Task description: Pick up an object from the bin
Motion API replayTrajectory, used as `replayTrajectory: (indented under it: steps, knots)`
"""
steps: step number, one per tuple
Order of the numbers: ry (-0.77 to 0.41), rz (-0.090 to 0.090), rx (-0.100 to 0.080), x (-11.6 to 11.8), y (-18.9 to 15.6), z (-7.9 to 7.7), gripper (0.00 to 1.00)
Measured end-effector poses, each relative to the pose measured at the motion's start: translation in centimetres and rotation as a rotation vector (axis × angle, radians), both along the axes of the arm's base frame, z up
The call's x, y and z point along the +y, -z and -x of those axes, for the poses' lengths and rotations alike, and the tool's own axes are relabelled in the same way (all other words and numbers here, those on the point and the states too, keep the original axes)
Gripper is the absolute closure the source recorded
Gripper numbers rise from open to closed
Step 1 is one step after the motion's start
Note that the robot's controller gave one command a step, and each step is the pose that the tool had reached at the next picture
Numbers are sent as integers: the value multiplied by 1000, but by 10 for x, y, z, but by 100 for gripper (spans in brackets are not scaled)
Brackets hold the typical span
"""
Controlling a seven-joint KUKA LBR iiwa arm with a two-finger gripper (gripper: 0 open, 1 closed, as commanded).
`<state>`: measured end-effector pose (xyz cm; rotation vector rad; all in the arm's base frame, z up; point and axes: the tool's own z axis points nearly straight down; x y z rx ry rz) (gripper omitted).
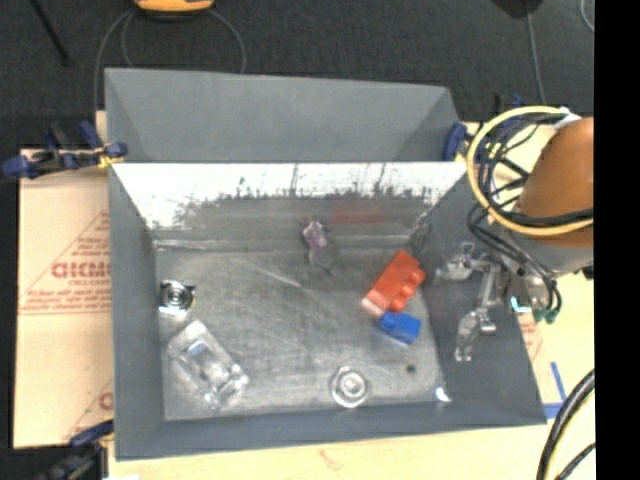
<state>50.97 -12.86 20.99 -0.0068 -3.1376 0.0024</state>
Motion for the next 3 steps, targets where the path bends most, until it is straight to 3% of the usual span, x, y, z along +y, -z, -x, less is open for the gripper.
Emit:
replayTrajectory:
  steps: [1,2,3]
  knots:
    - [-155,5,-18,16,108,-39,0]
    - [-12,6,-47,0,117,-81,0]
    - [-14,5,-31,-1,119,-78,100]
